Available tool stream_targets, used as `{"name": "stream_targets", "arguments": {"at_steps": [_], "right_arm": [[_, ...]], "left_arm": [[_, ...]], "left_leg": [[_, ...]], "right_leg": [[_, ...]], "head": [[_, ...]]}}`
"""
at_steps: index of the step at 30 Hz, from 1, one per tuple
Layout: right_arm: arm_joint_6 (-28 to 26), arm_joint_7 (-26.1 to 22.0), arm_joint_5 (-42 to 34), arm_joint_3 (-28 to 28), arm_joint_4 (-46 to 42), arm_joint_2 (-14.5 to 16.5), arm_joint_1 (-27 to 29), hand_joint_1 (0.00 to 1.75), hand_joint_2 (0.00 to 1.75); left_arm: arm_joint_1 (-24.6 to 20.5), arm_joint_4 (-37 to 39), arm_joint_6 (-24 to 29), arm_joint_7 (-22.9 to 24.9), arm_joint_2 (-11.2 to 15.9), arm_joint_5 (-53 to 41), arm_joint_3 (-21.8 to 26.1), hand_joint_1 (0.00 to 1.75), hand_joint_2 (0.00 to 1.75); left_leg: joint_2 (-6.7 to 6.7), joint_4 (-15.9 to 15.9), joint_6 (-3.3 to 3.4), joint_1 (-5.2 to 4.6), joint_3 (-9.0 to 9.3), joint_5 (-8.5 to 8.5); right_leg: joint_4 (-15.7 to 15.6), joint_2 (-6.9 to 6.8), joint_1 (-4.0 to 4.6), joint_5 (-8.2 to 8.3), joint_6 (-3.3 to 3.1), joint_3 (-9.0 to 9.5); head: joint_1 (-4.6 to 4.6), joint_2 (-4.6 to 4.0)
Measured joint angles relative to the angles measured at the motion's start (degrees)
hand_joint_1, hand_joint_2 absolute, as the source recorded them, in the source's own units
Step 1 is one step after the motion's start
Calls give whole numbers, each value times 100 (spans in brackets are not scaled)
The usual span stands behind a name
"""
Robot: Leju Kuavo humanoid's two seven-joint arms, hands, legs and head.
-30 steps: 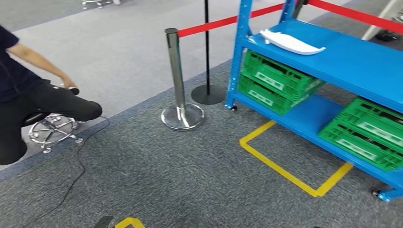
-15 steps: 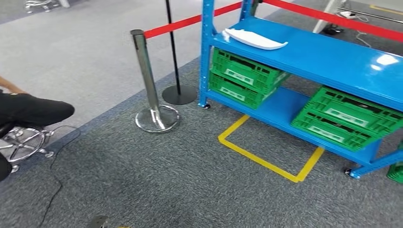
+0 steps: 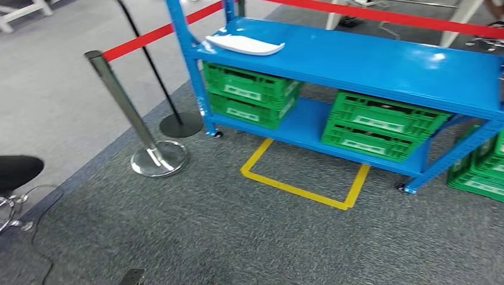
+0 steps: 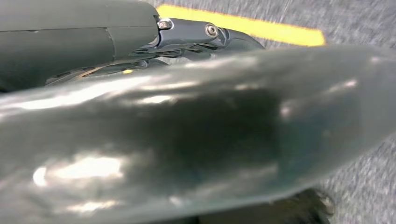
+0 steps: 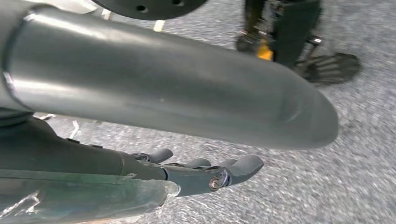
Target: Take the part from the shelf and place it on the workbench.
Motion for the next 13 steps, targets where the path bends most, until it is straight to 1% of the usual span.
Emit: {"name": "stream_targets", "arguments": {"at_steps": [1, 2, 3, 4, 5, 6, 7, 8, 9, 10, 11, 12, 13], "right_arm": [[-24, -21, -2, 5, 0, 0, -8, 0, 0], [-46, -37, -9, 8, 0, 0, -5, 0, 0], [-70, -50, -18, 9, 0, 2, 4, 0, 0], [-91, -57, -26, 8, 0, 5, 16, 0, 0], [-103, -62, -30, 8, 0, 10, 24, 0, 0], [-111, -65, -31, 8, 0, 16, 25, 0, 0], [-116, -68, -33, 8, 0, 20, 21, 0, 0], [-120, -73, -35, 8, 0, 22, 18, 0, 0], [-125, -77, -39, 8, 0, 22, 20, 0, 0], [-131, -79, -46, 8, 1, 26, 34, 0, 0], [-139, -81, -59, 7, 1, 33, 55, 0, 0], [-155, -86, -74, 3, 2, 43, 71, 0, 0], [-162, -88, -83, 2, 2, 49, 81, 0, 0]], "left_arm": [[13, 0, 113, -39, -11, -8, 3, 0, 0], [23, 0, 222, -74, -22, -13, 7, 0, 0], [27, 0, 308, -103, -35, -23, 10, 0, 0], [26, 0, 373, -128, -46, -36, 12, 0, 0], [22, 0, 411, -145, -55, -48, 13, 0, 0], [19, 0, 430, -155, -64, -56, 13, 0, 0], [15, 0, 438, -161, -73, -60, 13, 0, 0], [11, 0, 444, -163, -84, -63, 13, 0, 0], [9, 0, 451, -165, -95, -75, 13, 0, 0], [6, 0, 471, -165, -104, -122, 8, 0, 0], [2, 0, 499, -156, -110, -195, -3, 0, 0], [-1, 0, 536, -134, -108, -303, -31, 0, 0], [-2, 0, 560, -123, -108, -368, -46, 0, 0]], "left_leg": [[-52, 362, -5, 4, -187, -130], [-73, 579, -5, 5, -312, -161], [-88, 578, 1, 8, -338, -72], [-114, 371, 9, 13, -261, 110], [-199, 19, 16, 26, -106, 330], [-371, -375, 21, 49, 68, 509], [-518, -685, 25, 72, 205, 616], [-636, -882, 34, 88, 290, 657], [-682, -962, 52, 90, 319, 650], [-613, -975, 85, 89, 322, 654], [-539, -992, 125, 87, 328, 669], [-463, -1008, 169, 87, 333, 684], [-419, -1021, 194, 94, 336, 696]], "right_leg": [[0, 88, -2, 4, -9, -6], [0, 176, -3, 7, -10, -8], [0, 261, -5, 12, -6, -8], [1, 345, -9, 18, 4, -7], [1, 423, -15, 26, 20, -8], [13, 503, -12, 33, 47, -20], [23, 579, -10, 42, 77, -40], [25, 650, -9, 55, 115, -67], [17, 719, -13, 72, 156, -91], [-7, 790, -27, 95, 198, -122], [-9, 780, -36, 104, 233, -148], [55, 664, -32, 56, 261, -196], [82, 614, -29, 38, 275, -225]], "head": [[-3, 0], [-5, 0], [-3, 0], [-3, 0], [-4, 0], [-8, 0], [-10, 1], [-15, 1], [-23, 1], [-23, 1], [-28, 0], [-8, 0], [2, 0]]}}
